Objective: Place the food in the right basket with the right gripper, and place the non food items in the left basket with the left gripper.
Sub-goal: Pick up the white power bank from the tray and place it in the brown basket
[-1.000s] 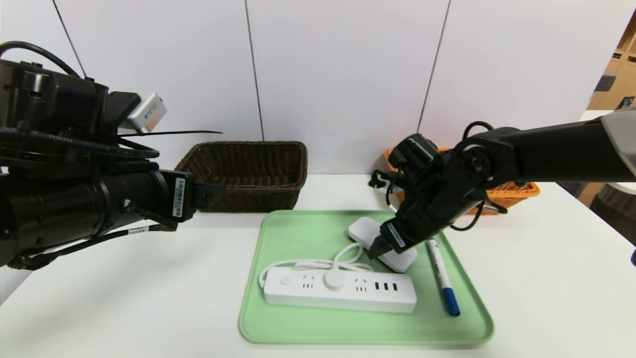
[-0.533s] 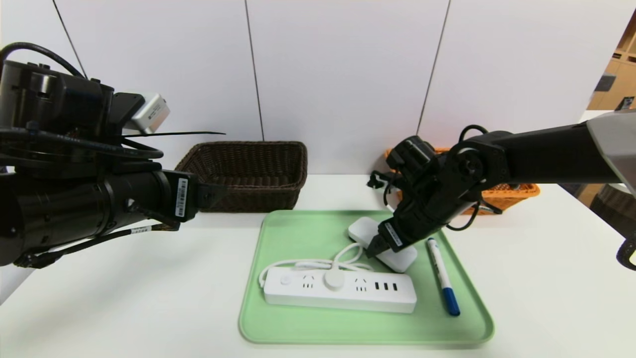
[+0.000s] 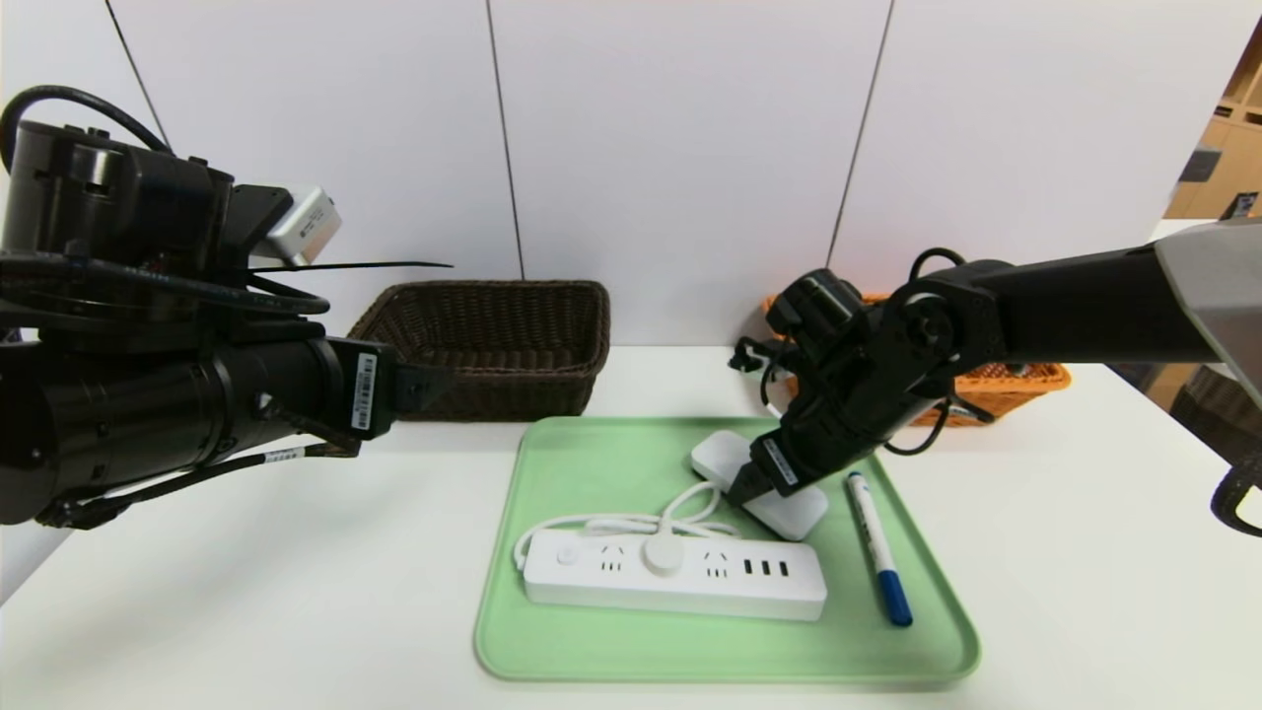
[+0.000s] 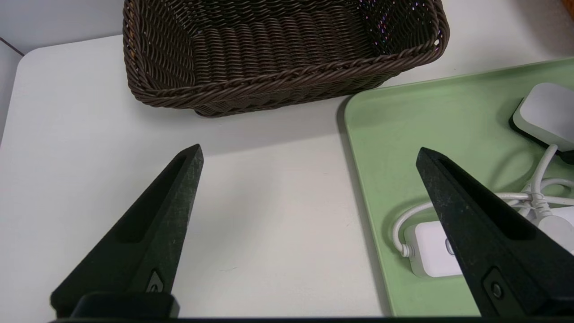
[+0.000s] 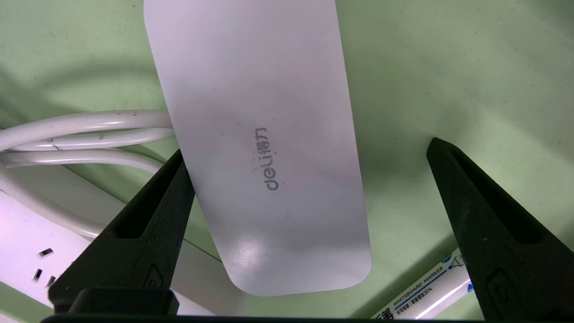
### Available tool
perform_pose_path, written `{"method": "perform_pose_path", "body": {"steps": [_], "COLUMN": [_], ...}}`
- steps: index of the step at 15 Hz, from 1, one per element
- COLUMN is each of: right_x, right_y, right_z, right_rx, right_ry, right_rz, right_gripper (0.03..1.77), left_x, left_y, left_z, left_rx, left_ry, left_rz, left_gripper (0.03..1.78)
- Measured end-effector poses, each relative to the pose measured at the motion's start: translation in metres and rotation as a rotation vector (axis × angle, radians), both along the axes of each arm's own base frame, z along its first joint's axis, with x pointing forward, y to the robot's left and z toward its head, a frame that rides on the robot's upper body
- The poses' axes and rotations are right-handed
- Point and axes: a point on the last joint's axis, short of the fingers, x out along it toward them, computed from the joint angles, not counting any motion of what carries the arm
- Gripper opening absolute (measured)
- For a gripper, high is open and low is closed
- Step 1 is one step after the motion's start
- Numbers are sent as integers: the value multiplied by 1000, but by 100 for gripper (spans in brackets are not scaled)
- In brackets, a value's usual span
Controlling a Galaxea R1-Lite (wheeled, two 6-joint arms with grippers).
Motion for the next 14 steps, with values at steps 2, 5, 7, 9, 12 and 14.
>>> {"method": "perform_pose_path", "body": {"steps": [2, 5, 7, 9, 12, 14], "right_x": [0, 0, 0, -1, 0, 0], "right_y": [0, 0, 0, 0, 0, 0], "right_z": [0, -1, -1, -2, -3, -4], "right_rx": [0, 5, 4, 3, 1, 1], "right_ry": [1, 7, 9, 12, 15, 18], "right_rz": [0, -3, -4, -4, -3, -4], "right_gripper": [170, 170, 170, 170, 170, 170], "left_x": [0, 0, 0, 0, 0, 0], "left_y": [0, 0, 0, 0, 0, 0], "left_z": [0, 0, 0, 0, 0, 0], "left_rx": [0, 0, -1, -1, 0, 0], "left_ry": [0, -1, -1, -1, -1, -1], "left_rz": [0, 0, 0, 0, 0, 0], "left_gripper": [169, 169, 169, 169, 169, 169]}}
